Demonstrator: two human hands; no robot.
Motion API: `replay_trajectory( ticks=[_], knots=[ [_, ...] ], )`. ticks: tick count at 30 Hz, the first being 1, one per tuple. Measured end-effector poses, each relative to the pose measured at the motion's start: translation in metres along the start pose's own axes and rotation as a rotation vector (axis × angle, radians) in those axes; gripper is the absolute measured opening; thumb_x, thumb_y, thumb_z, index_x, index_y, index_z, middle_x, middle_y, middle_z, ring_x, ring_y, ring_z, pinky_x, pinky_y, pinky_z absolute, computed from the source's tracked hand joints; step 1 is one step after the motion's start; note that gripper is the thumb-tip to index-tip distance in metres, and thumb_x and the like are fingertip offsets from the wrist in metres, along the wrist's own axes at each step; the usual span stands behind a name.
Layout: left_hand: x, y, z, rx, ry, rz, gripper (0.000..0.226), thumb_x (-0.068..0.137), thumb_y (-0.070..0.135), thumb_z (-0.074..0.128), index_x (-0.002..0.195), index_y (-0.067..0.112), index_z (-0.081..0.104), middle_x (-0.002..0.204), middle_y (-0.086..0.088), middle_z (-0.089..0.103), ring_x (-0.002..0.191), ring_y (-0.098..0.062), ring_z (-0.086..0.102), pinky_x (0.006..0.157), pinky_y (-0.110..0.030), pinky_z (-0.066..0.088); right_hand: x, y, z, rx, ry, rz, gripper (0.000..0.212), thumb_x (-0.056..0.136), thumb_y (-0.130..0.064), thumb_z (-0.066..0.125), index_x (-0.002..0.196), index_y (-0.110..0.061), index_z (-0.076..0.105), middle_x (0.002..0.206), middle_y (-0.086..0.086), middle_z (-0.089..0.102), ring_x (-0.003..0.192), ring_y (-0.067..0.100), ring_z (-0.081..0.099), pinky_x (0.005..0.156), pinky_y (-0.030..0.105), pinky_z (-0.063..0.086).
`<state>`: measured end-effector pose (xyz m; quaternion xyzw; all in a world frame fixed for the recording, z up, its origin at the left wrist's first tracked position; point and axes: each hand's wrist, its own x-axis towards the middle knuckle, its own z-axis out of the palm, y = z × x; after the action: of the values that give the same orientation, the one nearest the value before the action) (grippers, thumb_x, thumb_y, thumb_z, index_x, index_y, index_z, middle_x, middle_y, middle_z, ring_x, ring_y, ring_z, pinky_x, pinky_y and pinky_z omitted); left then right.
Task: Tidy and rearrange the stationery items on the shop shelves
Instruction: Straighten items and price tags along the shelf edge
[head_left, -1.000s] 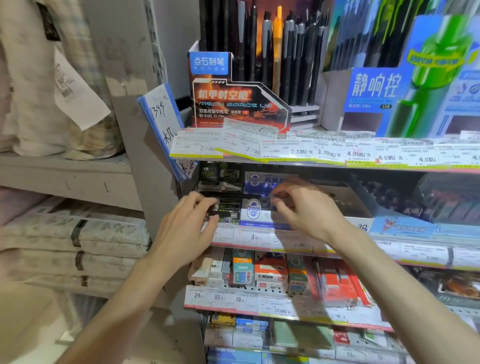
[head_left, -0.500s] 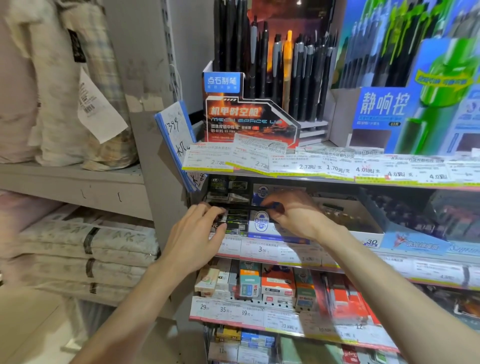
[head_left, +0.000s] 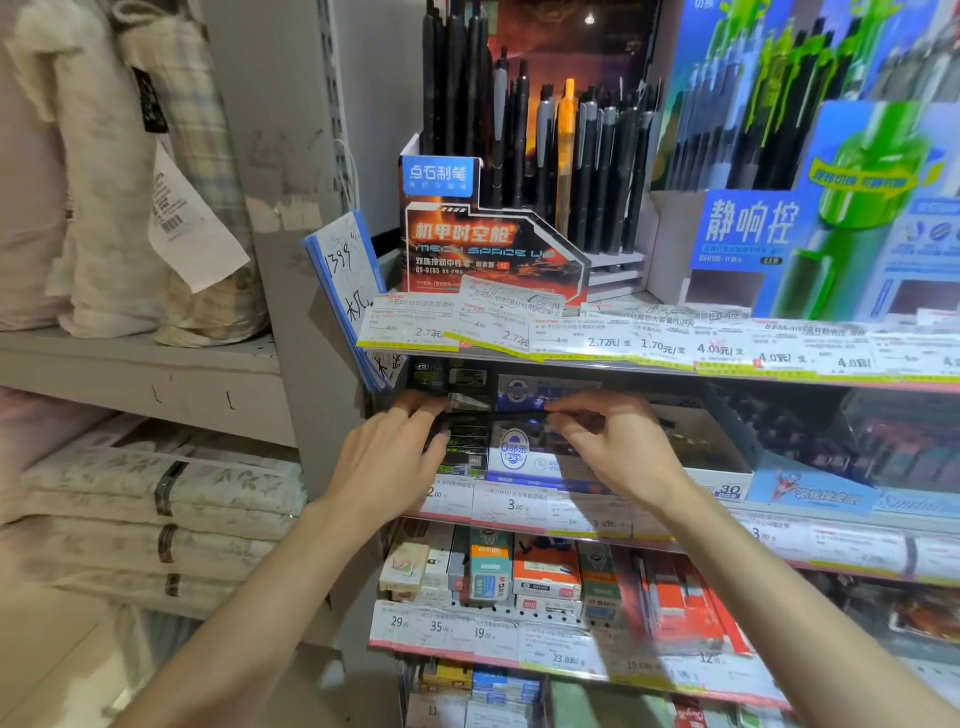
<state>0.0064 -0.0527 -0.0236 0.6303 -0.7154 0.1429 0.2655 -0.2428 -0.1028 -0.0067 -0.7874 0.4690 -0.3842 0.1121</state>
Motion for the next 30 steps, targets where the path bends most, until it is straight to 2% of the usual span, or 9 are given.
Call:
replay_trajectory(
  ticks=[2,4,8,14,18,23,25,28,30],
  knots=[
    [0.005,0.0,0.0,0.009,-0.019,0.005,0.04,0.101,0.037,0.045,0.139,0.028,0.05,0.125,-0.004,0.062,0.099,-0.033,0.064,0.073,-0.04,0.051,-0.006,-0.001,-0.005,0.027,0.017,0.028,0.013,0.093,-0.025,0.066,0.1,-0.031,0.076,0.078,-0.02,0.07,0.065,-0.006,0.063,0.059,0.011,0.045],
    [0.009,0.0,0.001,0.029,-0.039,0.024,0.04,0.101,0.038,0.045,0.139,0.029,0.051,0.125,-0.003,0.064,0.1,-0.033,0.065,0.075,-0.041,0.054,-0.012,-0.002,-0.01,0.051,0.033,0.054,0.013,0.093,-0.023,0.066,0.098,-0.031,0.075,0.071,-0.023,0.068,0.062,-0.005,0.063,0.055,0.007,0.042],
    [0.012,-0.001,0.002,0.03,-0.015,0.095,0.032,0.1,0.035,0.049,0.128,0.028,0.061,0.12,0.001,0.063,0.092,-0.031,0.067,0.07,-0.04,0.055,-0.021,-0.002,-0.016,0.055,0.068,0.077,0.013,0.092,-0.025,0.068,0.098,-0.029,0.078,0.084,-0.021,0.073,0.075,-0.01,0.064,0.062,0.004,0.043],
    [-0.003,-0.001,-0.004,-0.047,0.09,0.27,0.022,0.094,0.03,0.063,0.112,0.02,0.072,0.102,0.003,0.067,0.081,-0.022,0.069,0.055,-0.036,0.055,-0.042,-0.005,-0.031,0.083,0.024,0.069,0.009,0.092,-0.025,0.068,0.098,-0.025,0.075,0.091,-0.016,0.074,0.079,0.003,0.068,0.075,0.027,0.055],
    [-0.016,0.002,-0.023,-0.103,0.102,0.381,0.035,0.098,0.042,0.045,0.112,0.023,0.071,0.099,0.01,0.061,0.076,-0.011,0.063,0.051,-0.028,0.049,-0.058,-0.016,-0.05,0.099,-0.034,0.028,0.011,0.091,-0.022,0.07,0.099,-0.029,0.072,0.086,-0.01,0.073,0.079,0.006,0.067,0.075,0.027,0.054],
    [-0.021,0.01,-0.055,-0.161,0.145,0.485,0.033,0.096,0.041,0.049,0.111,0.024,0.072,0.098,0.012,0.062,0.063,0.003,0.039,0.051,-0.017,0.036,-0.071,-0.046,-0.072,0.032,-0.107,-0.054,0.009,0.089,-0.028,0.071,0.097,-0.032,0.071,0.086,-0.014,0.073,0.077,0.007,0.066,0.074,0.028,0.053],
    [-0.021,0.013,-0.069,-0.165,0.153,0.525,0.033,0.096,0.041,0.049,0.112,0.024,0.072,0.098,0.012,0.062,0.06,0.0,0.046,0.048,-0.021,0.042,-0.073,-0.06,-0.082,0.014,-0.101,-0.092,0.009,0.089,-0.028,0.071,0.099,-0.03,0.072,0.087,-0.015,0.073,0.078,0.006,0.067,0.074,0.027,0.054],
    [-0.017,0.019,-0.09,-0.168,0.177,0.583,0.032,0.097,0.041,0.051,0.113,0.024,0.072,0.097,0.012,0.062,0.062,-0.005,0.055,0.047,-0.025,0.045,-0.072,-0.078,-0.096,-0.015,-0.108,-0.139,0.014,0.091,-0.03,0.071,0.104,-0.029,0.072,0.094,-0.019,0.073,0.086,-0.003,0.068,0.077,0.018,0.052],
    [-0.011,0.024,-0.103,-0.16,0.203,0.623,0.032,0.097,0.04,0.051,0.114,0.023,0.071,0.098,0.011,0.062,0.065,-0.007,0.058,0.048,-0.026,0.047,-0.068,-0.09,-0.105,-0.046,-0.124,-0.163,0.016,0.091,-0.034,0.069,0.107,-0.029,0.07,0.095,-0.017,0.073,0.087,0.001,0.068,0.08,0.024,0.054]
  ],
)
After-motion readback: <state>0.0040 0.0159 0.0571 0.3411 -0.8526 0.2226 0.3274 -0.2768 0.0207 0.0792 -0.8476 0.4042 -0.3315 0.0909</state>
